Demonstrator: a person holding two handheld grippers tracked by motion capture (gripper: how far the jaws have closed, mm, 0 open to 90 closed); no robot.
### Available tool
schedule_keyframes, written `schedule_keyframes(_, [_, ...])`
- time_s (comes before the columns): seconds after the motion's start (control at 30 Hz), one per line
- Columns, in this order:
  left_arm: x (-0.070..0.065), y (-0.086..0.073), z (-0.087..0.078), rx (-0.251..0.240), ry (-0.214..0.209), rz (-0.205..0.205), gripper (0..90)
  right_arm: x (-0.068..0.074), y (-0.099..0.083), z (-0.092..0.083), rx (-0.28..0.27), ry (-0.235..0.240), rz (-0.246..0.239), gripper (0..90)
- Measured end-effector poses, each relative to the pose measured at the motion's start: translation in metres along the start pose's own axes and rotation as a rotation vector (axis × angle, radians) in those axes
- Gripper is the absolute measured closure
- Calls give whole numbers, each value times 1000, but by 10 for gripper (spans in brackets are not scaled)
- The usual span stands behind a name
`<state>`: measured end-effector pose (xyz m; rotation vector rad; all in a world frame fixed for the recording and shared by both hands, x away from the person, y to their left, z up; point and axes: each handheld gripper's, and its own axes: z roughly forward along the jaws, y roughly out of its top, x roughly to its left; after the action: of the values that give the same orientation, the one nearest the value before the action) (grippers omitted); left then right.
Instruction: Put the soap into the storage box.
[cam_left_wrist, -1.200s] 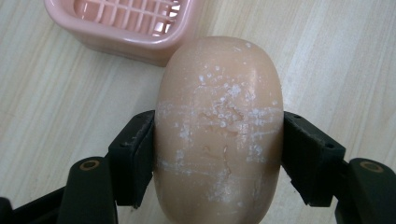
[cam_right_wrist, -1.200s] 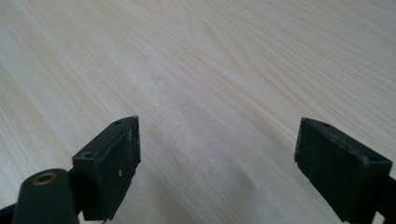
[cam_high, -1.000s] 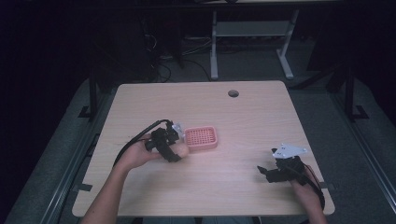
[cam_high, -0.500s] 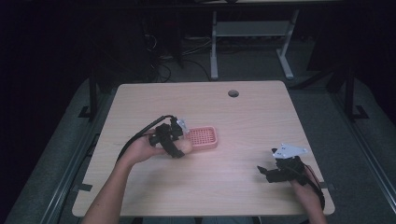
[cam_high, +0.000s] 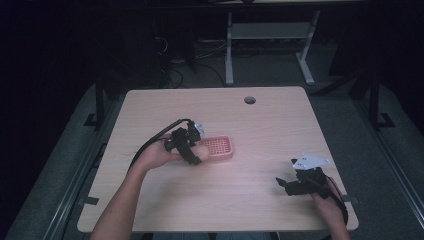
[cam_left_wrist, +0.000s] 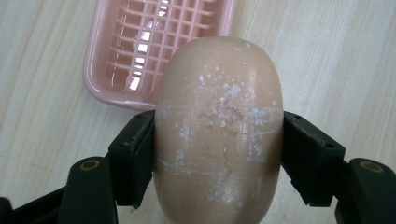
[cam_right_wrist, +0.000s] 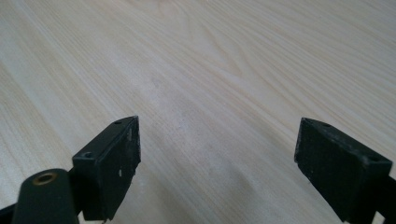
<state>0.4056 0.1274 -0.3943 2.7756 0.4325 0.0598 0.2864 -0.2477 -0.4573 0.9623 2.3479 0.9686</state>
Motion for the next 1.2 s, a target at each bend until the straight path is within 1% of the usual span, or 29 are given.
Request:
schedule_keyframes(0.07, [1,1,0,-9,-7,-8,319,0,0,0,-1,1,0,138])
schedule_keyframes(0.13, [2,3,-1,2,-5,-2,319,0,0,0,-1,1,2,138])
schedule_keyframes(0.3, [5,7,-1,0,-4,-1,319,0,0,-1,-1,2,4,138])
schedule_keyframes(0.33, [6,10,-1,4,-4,3,319,-1,0,-1,1,-1,-3,138])
schedule_keyframes(0.4, [6,12,-2,0,-3,3,319,-1,0,-1,1,0,-1,138])
schedule_keyframes(0.43, [8,13,-2,4,-12,6,319,-1,0,-1,1,0,1,138])
schedule_keyframes(0.53, [10,19,-1,9,-8,14,319,-1,0,-1,-1,0,3,138])
schedule_keyframes(0.7, [12,24,-2,5,-7,17,319,-1,0,-1,-3,0,6,138])
schedule_keyframes(0.73, [13,28,-2,15,-8,18,319,-1,0,-1,-4,1,5,138])
schedule_keyframes(0.83, [14,31,-2,15,-9,20,319,-1,0,-1,-4,1,5,138])
schedule_keyframes(1.03, [19,38,0,17,-9,21,319,2,2,-2,-11,3,-10,138])
schedule_keyframes(1.1, [20,41,2,27,-14,27,319,2,1,-2,-9,3,-18,138])
schedule_keyframes(1.13, [20,42,2,26,-13,28,319,2,1,-2,-9,4,-6,138])
schedule_keyframes(1.2, [21,45,3,26,-16,28,319,1,1,-2,-13,2,-6,138])
